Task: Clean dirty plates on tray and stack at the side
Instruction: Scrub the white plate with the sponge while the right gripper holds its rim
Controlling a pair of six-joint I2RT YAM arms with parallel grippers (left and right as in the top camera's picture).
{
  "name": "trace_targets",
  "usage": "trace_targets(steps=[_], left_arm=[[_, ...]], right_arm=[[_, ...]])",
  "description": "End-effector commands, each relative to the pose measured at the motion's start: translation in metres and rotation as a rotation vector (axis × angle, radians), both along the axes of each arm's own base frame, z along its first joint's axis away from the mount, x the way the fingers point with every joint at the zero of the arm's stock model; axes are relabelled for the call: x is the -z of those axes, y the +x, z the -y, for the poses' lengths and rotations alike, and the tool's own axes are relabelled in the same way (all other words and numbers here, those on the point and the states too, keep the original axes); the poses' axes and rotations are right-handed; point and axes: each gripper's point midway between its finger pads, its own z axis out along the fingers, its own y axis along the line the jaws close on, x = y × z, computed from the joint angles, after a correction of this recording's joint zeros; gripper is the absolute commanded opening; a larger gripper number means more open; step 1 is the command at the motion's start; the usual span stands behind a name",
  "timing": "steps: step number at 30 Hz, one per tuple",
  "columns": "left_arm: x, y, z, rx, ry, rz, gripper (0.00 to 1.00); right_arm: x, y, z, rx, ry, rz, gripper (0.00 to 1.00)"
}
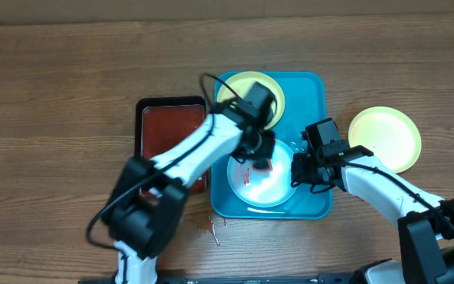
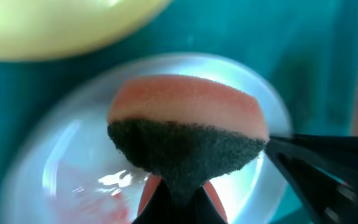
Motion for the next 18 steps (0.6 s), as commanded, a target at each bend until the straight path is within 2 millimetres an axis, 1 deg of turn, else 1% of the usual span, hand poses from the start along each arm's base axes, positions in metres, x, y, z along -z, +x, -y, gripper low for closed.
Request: trace_targets(steps=[1, 2, 5, 9, 11, 15, 17, 18], left_arm=[[0.022, 0.003, -0.008, -0.077, 0.057, -0.038, 0.04], [0.028, 0.005, -0.015, -0.094, 0.090, -0.042, 0.04], [0.031, 0.010, -0.032, -0.132, 0.143, -0.041, 0.04], [0.026, 0.017, -0.067, -0.188, 0.295, -0.019, 0.04], [0.025, 0.018, -0.079, -0.175, 0.348, -0.006, 0.04], [0.024, 0.017, -0.095, -0.123, 0.433, 0.013, 0.04], [0.024, 0.015, -0.092, -0.094, 0.417, 0.007, 0.04], [0.025, 0.013, -0.084, -0.073, 0.383, -0.004, 0.04]], right_arm=[[0.016, -0.014, 0.005, 0.002, -0.039, -0.065, 0.04], [0.016, -0.014, 0.005, 0.002, -0.039, -0.065, 0.04], [0.016, -0.014, 0.005, 0.002, -0.039, -0.065, 0.04], [0.016, -0.014, 0.005, 0.002, -0.039, -0.065, 0.04], [0.016, -0.014, 0.005, 0.002, -0.039, -0.064, 0.04], [0.016, -0.014, 0.005, 0.002, -0.038, -0.064, 0.04], [0.016, -0.014, 0.005, 0.002, -0.038, -0.064, 0.04], [0.016, -0.014, 0.005, 0.001, -0.039, -0.064, 0.04]])
